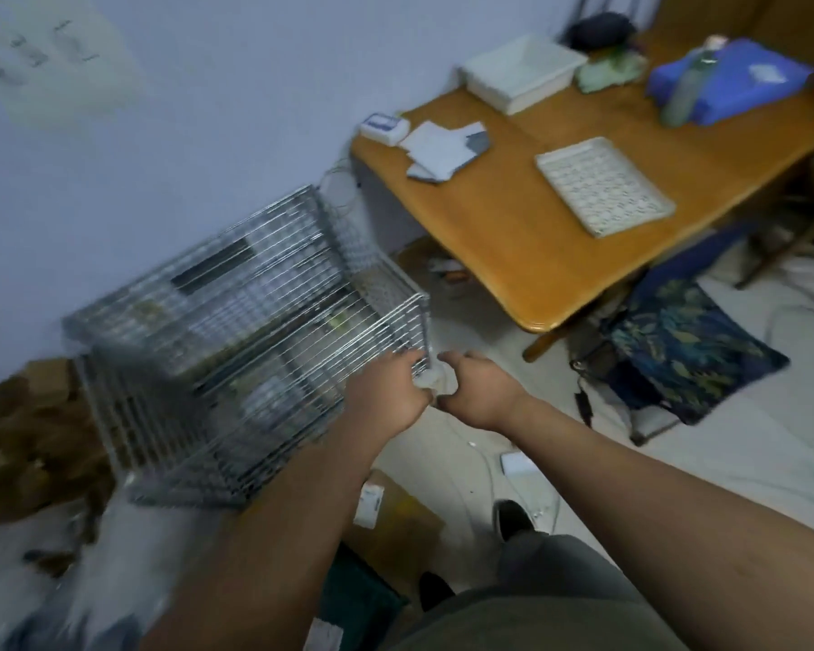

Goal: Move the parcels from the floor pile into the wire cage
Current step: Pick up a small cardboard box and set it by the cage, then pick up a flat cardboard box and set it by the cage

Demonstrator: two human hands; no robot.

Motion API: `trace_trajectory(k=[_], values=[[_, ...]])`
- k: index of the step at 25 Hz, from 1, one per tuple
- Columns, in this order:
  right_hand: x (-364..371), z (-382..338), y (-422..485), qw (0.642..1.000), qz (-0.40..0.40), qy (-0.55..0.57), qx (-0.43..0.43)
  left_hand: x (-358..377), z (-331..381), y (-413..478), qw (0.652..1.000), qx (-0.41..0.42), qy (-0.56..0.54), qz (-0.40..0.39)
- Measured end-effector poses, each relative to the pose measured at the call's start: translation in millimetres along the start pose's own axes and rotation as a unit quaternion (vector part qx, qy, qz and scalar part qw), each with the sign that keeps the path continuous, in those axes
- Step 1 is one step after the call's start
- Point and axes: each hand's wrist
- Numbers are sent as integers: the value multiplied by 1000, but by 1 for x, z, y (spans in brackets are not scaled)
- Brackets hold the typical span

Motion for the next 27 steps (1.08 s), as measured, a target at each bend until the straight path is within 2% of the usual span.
trace_trajectory(k=[7,14,20,27], values=[[-68,138,-64,976,114,82,167,32,157,52,984,163,56,-52],[-113,276,-156,923,202,150,291,94,343,65,937,313,109,-112],[-112,353,-243,842,279,223,405,149,464,41,870,440,154,-162],[-68,371,-340,697,371,301,535,201,549,-9,747,590,218,-213]])
Point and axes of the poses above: each hand's wrist, its own y-axis towards the middle knuckle, its own x-axis out of the palm, z = x × y, and after that the axes turned 3 degrees about y, right-handed
